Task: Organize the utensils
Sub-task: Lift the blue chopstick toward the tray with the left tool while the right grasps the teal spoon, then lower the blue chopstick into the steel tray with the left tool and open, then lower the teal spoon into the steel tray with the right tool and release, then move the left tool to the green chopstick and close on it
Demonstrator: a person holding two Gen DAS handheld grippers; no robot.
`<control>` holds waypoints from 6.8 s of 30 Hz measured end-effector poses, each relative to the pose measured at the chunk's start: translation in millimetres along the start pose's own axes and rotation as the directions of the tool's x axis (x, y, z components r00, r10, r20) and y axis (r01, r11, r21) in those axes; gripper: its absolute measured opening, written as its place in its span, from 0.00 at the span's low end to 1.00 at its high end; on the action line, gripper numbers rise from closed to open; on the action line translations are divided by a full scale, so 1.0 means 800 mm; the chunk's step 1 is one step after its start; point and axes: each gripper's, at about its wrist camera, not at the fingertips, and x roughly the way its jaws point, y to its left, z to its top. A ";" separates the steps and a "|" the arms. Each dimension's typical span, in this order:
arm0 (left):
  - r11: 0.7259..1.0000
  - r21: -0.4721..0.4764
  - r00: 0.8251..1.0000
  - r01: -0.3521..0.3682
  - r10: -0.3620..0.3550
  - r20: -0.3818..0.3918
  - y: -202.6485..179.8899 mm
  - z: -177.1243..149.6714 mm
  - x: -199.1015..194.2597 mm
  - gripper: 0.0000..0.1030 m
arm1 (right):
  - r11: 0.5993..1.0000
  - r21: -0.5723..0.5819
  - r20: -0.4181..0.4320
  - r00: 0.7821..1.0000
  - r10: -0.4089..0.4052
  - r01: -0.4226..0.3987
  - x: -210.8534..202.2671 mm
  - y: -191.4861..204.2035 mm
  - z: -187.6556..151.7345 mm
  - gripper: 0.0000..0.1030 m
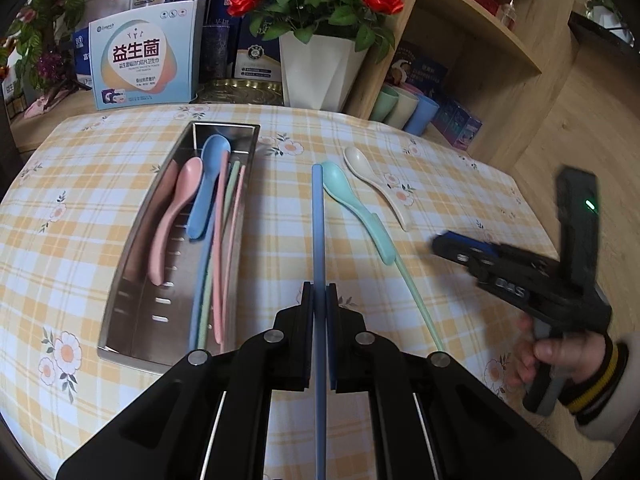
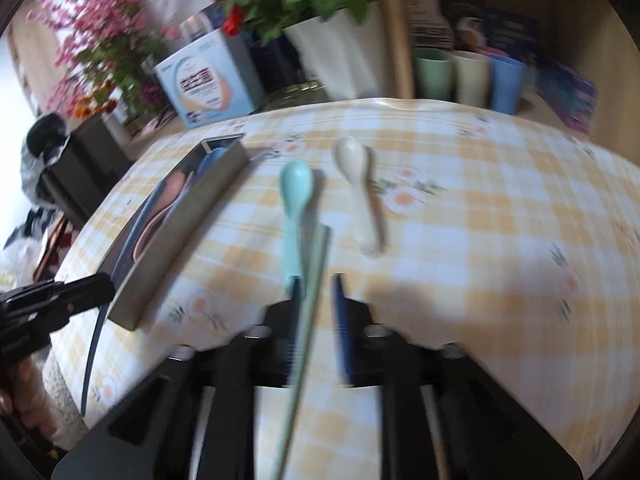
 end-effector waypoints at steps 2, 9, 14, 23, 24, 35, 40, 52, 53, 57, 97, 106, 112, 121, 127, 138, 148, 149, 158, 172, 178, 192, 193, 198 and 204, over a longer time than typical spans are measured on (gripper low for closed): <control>1.000 -0.002 1.000 -0.006 0.006 0.009 0.006 0.002 -0.004 0.05 | 0.999 -0.043 0.001 1.000 0.004 -0.004 0.014 0.014 0.015 0.39; 0.999 -0.044 0.999 -0.011 0.012 0.032 0.029 0.002 -0.016 0.05 | 0.996 -0.092 -0.068 0.998 -0.016 0.010 0.066 0.043 0.045 0.37; 0.998 -0.062 0.999 -0.007 0.009 0.044 0.038 0.001 -0.023 0.05 | 0.996 -0.069 -0.126 0.989 -0.072 0.063 0.096 0.046 0.049 0.34; 0.996 -0.089 0.999 0.006 -0.002 0.040 0.051 -0.003 -0.026 0.05 | 0.989 -0.066 -0.177 0.974 -0.142 0.132 0.113 0.050 0.046 0.14; 0.996 -0.092 0.999 0.006 -0.002 0.040 0.052 -0.003 -0.026 0.05 | 0.989 -0.055 -0.166 0.976 -0.143 0.136 0.111 0.051 0.047 0.14; 0.993 -0.121 1.000 0.007 -0.004 0.026 0.065 -0.005 -0.027 0.05 | 0.979 0.201 -0.017 1.000 -0.012 0.015 0.054 0.063 0.029 0.14; 0.990 -0.144 1.000 0.013 -0.013 0.005 0.081 0.004 -0.027 0.05 | 0.969 0.244 0.029 0.999 0.023 -0.030 0.031 0.068 0.012 0.14; 0.991 -0.125 0.999 0.049 -0.049 0.002 0.111 0.095 -0.015 0.05 | 0.950 0.308 0.087 0.996 0.015 -0.041 -0.002 0.038 0.003 0.14; 0.992 -0.119 0.999 0.049 -0.049 0.004 0.111 0.102 -0.012 0.05 | 0.950 0.311 0.089 0.996 0.014 -0.042 -0.003 0.037 0.002 0.14; 0.991 -0.123 0.998 0.055 -0.058 -0.022 0.114 0.129 0.021 0.05 | 0.945 0.325 0.099 0.995 0.007 -0.039 -0.011 0.028 0.000 0.14; 0.996 0.092 0.998 -0.021 0.026 -0.049 0.117 0.098 -0.001 0.89 | 0.941 0.339 0.031 0.999 0.008 -0.018 -0.019 0.048 -0.003 0.14; 0.992 0.112 0.997 -0.065 0.068 -0.025 0.155 0.064 -0.044 0.94 | 0.975 0.217 -0.051 0.997 0.050 -0.037 0.008 0.130 0.024 0.14; 0.997 0.065 0.999 -0.041 0.041 0.012 0.189 0.055 -0.069 0.94 | 0.984 0.175 -0.137 0.989 0.064 -0.040 0.045 0.187 0.043 0.14; 0.999 0.005 0.999 -0.041 0.041 0.028 0.227 0.037 -0.093 0.94 | 0.979 0.202 -0.235 0.971 0.051 -0.003 0.099 0.233 0.061 0.14; 0.999 -0.032 0.999 -0.042 0.043 0.033 0.244 0.028 -0.100 0.94 | 0.972 0.235 -0.264 0.964 0.036 0.028 0.115 0.237 0.062 0.14; 0.998 -0.039 0.998 -0.048 0.049 0.032 0.243 0.029 -0.098 0.94 | 0.961 0.274 -0.294 0.949 0.113 -0.029 0.119 0.247 0.046 0.15; 0.999 -0.017 0.999 -0.038 0.038 0.020 0.217 0.032 -0.097 0.94 | 0.980 0.192 -0.083 0.995 0.059 -0.042 0.048 0.222 0.055 0.15; 0.999 -0.011 0.999 -0.036 0.037 0.020 0.212 0.033 -0.096 0.94 | 0.982 0.186 -0.064 0.997 0.049 -0.036 0.041 0.215 0.055 0.15; 0.997 0.054 0.998 -0.057 0.056 0.026 0.141 0.036 -0.084 0.94 | 0.989 0.132 0.099 0.993 -0.072 0.059 -0.025 0.123 0.027 0.15; 0.997 0.076 0.996 0.004 0.003 -0.089 0.013 0.035 -0.004 0.63 | 0.979 0.164 0.178 0.973 -0.146 0.117 -0.073 -0.003 -0.039 0.15; 0.999 0.032 0.984 0.034 -0.028 -0.176 -0.051 0.019 0.061 0.44 | 0.981 0.134 0.207 0.964 -0.165 0.139 -0.074 -0.031 -0.056 0.15; 0.998 0.062 0.965 -0.022 0.037 -0.259 -0.118 0.006 0.142 0.29 | 0.974 0.172 0.235 0.953 -0.189 0.150 -0.066 -0.090 -0.064 0.15; 0.998 0.064 0.964 -0.029 0.045 -0.262 -0.119 0.005 0.146 0.29 | 0.973 0.176 0.235 0.953 -0.189 0.150 -0.065 -0.091 -0.064 0.15; 0.997 0.068 0.962 -0.037 0.054 -0.267 -0.125 0.003 0.153 0.28 | 0.976 0.164 0.235 0.955 -0.180 0.144 -0.063 -0.088 -0.068 0.16; 0.989 0.125 0.963 -0.078 0.107 -0.248 -0.140 0.003 0.159 0.25 | 0.974 0.189 0.232 0.958 -0.167 0.124 -0.062 -0.095 -0.069 0.15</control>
